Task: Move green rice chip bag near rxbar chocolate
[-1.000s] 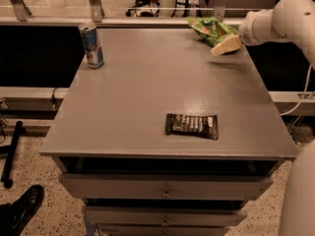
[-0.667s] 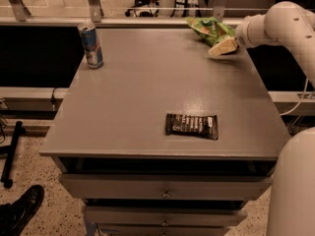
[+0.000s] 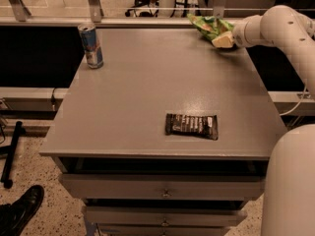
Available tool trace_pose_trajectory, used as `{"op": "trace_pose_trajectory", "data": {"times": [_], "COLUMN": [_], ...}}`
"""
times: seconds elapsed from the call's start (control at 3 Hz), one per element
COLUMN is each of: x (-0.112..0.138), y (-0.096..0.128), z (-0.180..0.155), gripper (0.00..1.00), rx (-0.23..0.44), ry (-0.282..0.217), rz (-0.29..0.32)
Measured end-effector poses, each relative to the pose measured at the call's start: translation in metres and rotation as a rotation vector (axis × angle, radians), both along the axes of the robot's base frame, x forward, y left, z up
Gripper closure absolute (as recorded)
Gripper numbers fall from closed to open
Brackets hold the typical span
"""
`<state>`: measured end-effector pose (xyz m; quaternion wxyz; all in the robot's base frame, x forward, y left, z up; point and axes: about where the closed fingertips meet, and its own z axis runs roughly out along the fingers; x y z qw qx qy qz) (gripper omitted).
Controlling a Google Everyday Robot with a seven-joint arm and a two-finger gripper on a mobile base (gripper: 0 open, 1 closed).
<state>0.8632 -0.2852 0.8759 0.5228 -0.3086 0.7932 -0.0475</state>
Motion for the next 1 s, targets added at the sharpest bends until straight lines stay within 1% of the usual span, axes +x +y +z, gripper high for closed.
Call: {"op": "trace_pose_trajectory", "data": {"times": [0.33,0.67,1.0], "x": [0.0,-0.012,-0.028], "y": [0.002,0.015,0.031], "z": [0.005,0.02,0.044], "gripper": [0.64,0.95,1.0], "rx": [0.006,0.008,-0.01], "ry": [-0.017,-0.046,-0.094], "rz": [0.004,0.047,0.115]}}
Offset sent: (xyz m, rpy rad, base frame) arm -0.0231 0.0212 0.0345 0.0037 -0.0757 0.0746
